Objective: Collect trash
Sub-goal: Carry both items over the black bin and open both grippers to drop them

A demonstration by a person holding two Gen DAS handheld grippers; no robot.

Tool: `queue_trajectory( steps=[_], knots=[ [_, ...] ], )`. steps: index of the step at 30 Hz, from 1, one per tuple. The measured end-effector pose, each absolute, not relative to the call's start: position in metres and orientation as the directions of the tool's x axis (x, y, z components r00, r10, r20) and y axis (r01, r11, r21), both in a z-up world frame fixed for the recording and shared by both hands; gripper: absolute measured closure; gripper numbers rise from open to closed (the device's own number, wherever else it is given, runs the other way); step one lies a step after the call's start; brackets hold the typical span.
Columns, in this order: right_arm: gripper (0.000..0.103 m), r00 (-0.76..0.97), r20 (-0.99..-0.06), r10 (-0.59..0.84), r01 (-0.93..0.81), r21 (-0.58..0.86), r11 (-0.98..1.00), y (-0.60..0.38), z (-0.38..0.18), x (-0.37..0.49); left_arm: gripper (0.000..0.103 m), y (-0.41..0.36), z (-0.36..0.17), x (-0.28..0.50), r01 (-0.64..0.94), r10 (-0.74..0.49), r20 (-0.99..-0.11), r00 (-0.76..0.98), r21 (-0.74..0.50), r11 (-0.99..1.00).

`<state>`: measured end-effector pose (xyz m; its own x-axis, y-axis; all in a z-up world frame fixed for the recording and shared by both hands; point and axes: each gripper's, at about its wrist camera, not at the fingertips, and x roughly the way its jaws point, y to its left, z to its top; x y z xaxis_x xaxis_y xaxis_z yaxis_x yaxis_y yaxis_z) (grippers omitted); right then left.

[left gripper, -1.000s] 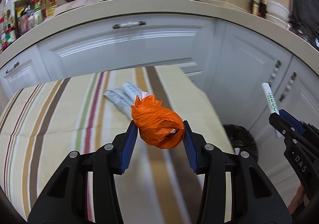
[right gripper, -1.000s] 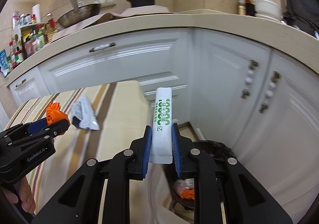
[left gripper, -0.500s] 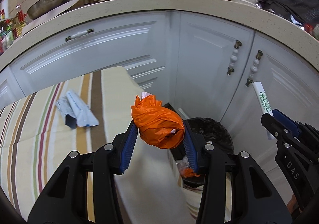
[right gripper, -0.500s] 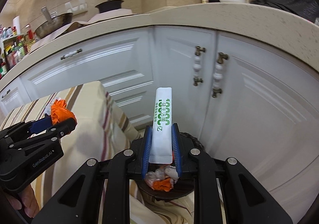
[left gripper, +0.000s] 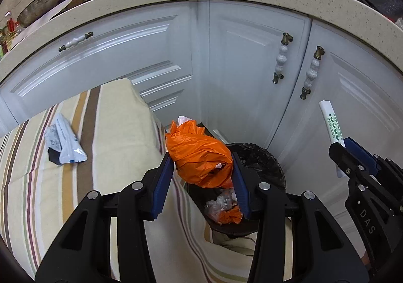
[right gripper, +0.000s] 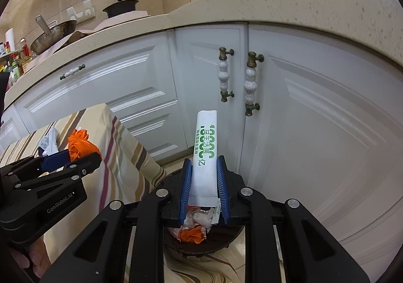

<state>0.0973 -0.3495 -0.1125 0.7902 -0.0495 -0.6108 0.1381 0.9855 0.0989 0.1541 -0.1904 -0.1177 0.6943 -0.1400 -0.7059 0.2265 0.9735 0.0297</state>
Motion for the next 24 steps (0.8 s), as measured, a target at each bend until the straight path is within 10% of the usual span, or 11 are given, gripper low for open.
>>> queue_trajectory(
  steps=[24],
  knots=[
    [0.064, 0.769, -0.638, -0.042, 0.162, 0.131, 0.978, -0.367, -0.141, 0.132, 0.038, -0.202, -0.14, 0.192, 0.217, -0.125, -0.745, 0.655, 0.028, 0.976]
  ],
)
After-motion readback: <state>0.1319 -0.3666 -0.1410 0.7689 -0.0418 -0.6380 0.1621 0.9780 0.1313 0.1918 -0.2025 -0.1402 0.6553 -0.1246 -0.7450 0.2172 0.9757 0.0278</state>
